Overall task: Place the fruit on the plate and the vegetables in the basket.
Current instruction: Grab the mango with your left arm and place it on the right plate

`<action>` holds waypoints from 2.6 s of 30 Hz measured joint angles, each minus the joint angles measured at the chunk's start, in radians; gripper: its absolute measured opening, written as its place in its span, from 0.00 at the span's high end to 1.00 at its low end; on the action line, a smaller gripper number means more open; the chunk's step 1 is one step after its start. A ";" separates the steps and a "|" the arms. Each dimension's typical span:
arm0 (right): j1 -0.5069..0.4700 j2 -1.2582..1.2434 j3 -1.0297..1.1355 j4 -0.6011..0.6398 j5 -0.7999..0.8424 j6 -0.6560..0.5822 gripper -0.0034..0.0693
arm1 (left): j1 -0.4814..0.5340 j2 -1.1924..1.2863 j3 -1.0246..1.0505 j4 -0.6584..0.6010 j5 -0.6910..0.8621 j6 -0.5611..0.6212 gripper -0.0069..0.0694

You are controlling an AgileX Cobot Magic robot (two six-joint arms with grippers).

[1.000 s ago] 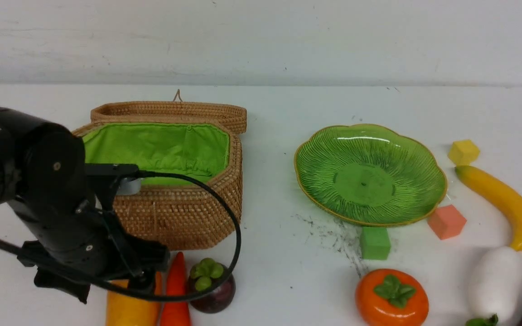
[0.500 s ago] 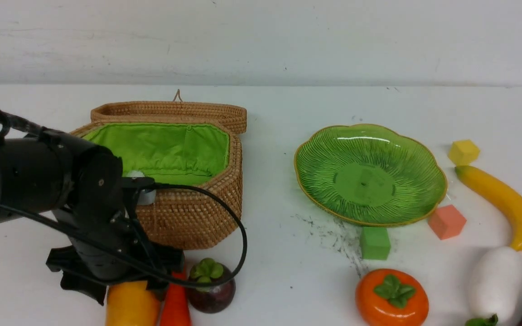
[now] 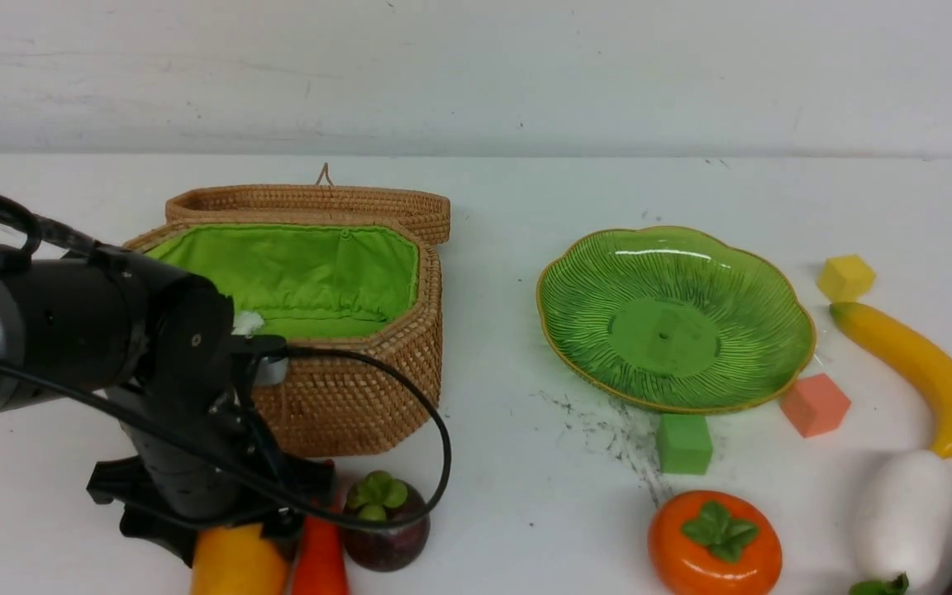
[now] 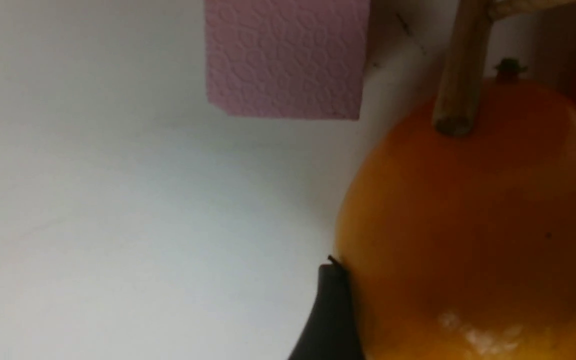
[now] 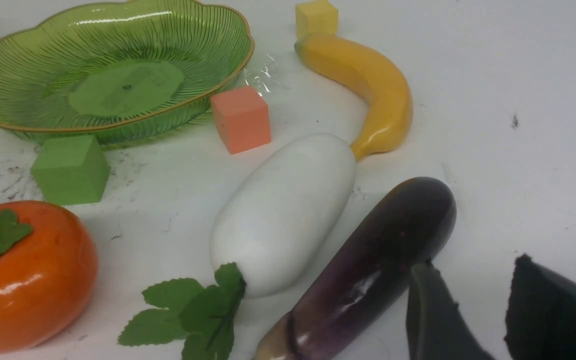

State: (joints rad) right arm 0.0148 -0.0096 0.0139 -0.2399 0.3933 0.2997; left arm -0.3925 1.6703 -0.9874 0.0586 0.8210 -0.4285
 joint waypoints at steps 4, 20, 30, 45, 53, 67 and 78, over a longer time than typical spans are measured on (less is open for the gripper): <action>0.000 0.000 0.000 0.000 0.000 0.000 0.62 | 0.000 -0.020 0.000 0.007 0.020 0.000 0.17; 0.000 0.000 0.000 0.000 0.000 0.000 0.62 | 0.000 -0.334 0.000 -0.037 0.221 0.073 0.17; 0.000 0.000 0.000 0.000 0.000 0.000 0.62 | 0.000 -0.432 0.001 -0.182 0.266 0.232 0.17; 0.000 0.000 0.000 -0.001 0.000 0.000 0.62 | 0.000 -0.442 -0.013 -0.425 0.237 0.363 0.17; 0.000 0.000 0.000 -0.001 0.000 0.000 0.62 | 0.000 -0.439 -0.196 -0.376 0.328 0.297 0.17; 0.000 0.000 0.000 -0.001 0.000 0.000 0.62 | -0.009 -0.060 -0.848 -0.321 0.427 0.388 0.17; 0.000 0.000 0.000 -0.001 0.000 0.000 0.62 | -0.190 0.310 -1.264 -0.207 0.427 0.374 0.17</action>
State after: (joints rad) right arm 0.0148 -0.0096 0.0139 -0.2407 0.3933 0.2997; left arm -0.5822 1.9805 -2.2516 -0.1480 1.2482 -0.0545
